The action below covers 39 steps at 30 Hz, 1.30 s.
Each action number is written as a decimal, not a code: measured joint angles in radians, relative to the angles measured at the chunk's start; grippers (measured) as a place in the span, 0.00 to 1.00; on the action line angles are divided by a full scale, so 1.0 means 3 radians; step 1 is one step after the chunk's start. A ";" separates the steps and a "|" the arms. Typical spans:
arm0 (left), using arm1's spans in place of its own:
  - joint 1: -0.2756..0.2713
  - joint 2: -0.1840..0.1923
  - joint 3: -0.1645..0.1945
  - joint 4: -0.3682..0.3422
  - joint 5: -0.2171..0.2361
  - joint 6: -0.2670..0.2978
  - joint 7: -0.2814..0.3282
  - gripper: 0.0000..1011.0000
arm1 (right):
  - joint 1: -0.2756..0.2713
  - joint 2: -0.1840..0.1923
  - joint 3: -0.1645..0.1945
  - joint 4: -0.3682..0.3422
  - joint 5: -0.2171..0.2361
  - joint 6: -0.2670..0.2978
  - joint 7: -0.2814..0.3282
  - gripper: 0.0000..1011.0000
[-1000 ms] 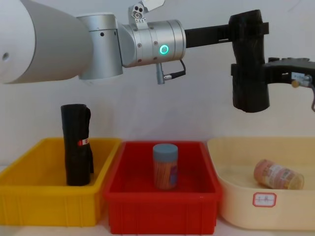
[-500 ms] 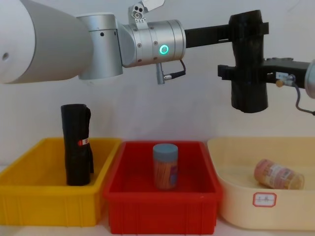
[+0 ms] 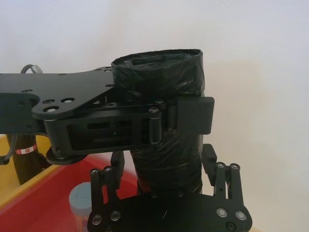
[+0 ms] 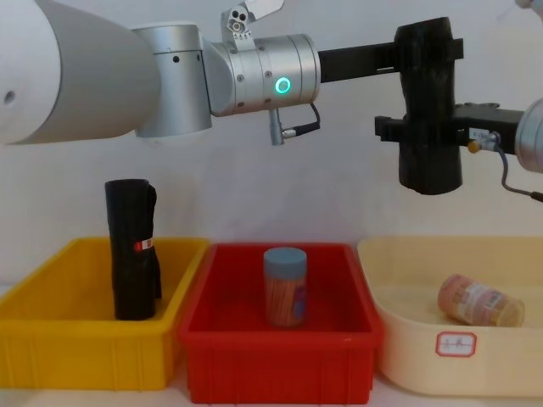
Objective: Pick up the garbage bag with the one hand and transfer it to the other hand.
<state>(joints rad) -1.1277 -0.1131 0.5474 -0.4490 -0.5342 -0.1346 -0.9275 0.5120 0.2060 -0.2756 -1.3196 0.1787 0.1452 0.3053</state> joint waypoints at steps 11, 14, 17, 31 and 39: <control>0.0000 0.0000 0.0000 0.0000 0.0000 0.0000 0.0001 0.36 | 0.0048 0.0003 -0.0020 0.0081 0.0003 -0.0013 0.0004 0.70; 0.0000 0.0000 0.0000 0.0000 0.0000 0.0000 0.0001 0.36 | 0.0057 0.0004 -0.0023 0.0093 0.0003 -0.0014 0.0004 0.61; 0.0000 0.0000 0.0000 0.0000 0.0000 0.0000 0.0001 0.36 | 0.0063 0.0004 -0.0025 0.0101 0.0004 -0.0016 0.0005 0.54; 0.0000 0.0000 0.0000 0.0000 0.0000 0.0000 0.0000 0.36 | 0.0078 0.0004 -0.0032 0.0124 0.0007 -0.0021 0.0008 0.54; 0.0000 0.0000 0.0000 0.0000 0.0000 0.0000 -0.0003 0.53 | 0.0080 0.0004 -0.0034 0.0130 0.0008 -0.0021 0.0007 0.54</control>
<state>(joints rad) -1.1277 -0.1132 0.5474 -0.4490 -0.5343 -0.1346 -0.9282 0.5360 0.2071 -0.2856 -1.2807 0.1811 0.1389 0.3075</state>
